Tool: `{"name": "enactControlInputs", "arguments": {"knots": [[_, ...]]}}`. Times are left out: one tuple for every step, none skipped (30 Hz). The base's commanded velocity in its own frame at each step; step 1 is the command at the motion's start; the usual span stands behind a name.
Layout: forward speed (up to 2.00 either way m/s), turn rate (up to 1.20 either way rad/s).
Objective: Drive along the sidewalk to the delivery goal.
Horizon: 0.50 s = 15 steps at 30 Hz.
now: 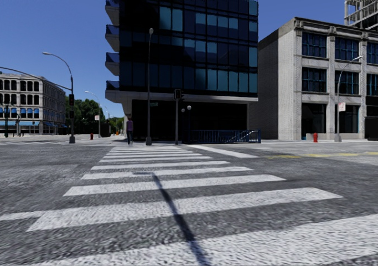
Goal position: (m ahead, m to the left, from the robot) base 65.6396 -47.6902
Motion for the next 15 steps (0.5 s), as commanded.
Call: {"name": "enactControlInputs", "arguments": {"knots": [[2.00, 0.41], [2.00, 0.41], [2.00, 0.41], [2.00, 0.41], [2.00, 0.41], [2.00, 0.41], [2.00, 0.41], [2.00, 0.41], [2.00, 0.41], [2.00, 0.41], [2.00, 0.41], [2.00, 0.41], [2.00, 0.41], [2.00, 0.41], [2.00, 0.41]]}}
